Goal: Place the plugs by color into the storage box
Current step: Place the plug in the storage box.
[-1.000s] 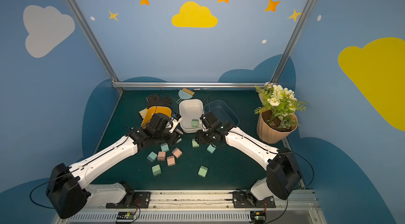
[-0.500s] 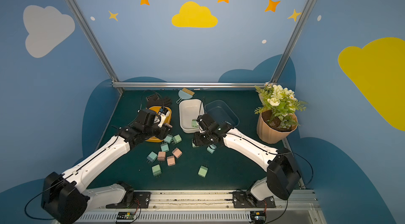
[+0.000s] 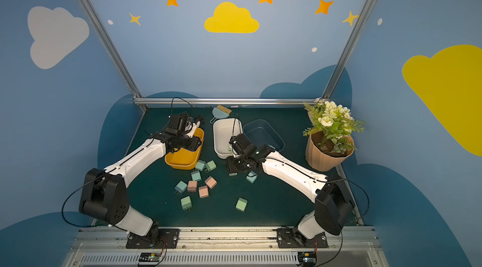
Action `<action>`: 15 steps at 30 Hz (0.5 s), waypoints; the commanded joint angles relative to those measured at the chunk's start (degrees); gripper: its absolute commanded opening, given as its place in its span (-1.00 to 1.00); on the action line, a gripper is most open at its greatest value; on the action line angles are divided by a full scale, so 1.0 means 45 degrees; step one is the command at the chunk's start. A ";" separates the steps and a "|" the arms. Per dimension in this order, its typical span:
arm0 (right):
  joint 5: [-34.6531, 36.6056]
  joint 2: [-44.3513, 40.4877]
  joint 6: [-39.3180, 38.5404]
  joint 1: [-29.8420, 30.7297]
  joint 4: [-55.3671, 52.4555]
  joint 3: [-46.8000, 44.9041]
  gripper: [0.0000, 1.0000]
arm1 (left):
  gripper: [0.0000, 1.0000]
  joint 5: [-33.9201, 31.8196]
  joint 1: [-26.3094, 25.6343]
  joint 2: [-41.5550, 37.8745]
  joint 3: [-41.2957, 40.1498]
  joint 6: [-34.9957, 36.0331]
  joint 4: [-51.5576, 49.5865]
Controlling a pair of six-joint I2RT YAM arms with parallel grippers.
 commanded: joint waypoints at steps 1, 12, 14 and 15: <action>0.0083 0.0314 -0.0234 0.0115 -0.0540 0.0550 -0.03 | -0.17 -0.0056 0.0206 0.0041 -0.0040 0.0225 0.0297; 0.0358 0.0911 -0.0001 0.0369 -0.1048 0.1331 -0.03 | 0.09 -0.0517 0.0442 -0.0208 -0.0254 0.0330 0.0521; 0.0461 0.0876 0.0002 0.0407 -0.1057 0.1364 -0.02 | 0.20 -0.0684 0.0458 -0.0310 -0.0242 0.0356 0.0450; 0.0483 0.0868 0.0000 0.0418 -0.1035 0.1376 -0.02 | 0.24 -0.0727 0.0462 -0.0368 -0.0261 0.0374 0.0455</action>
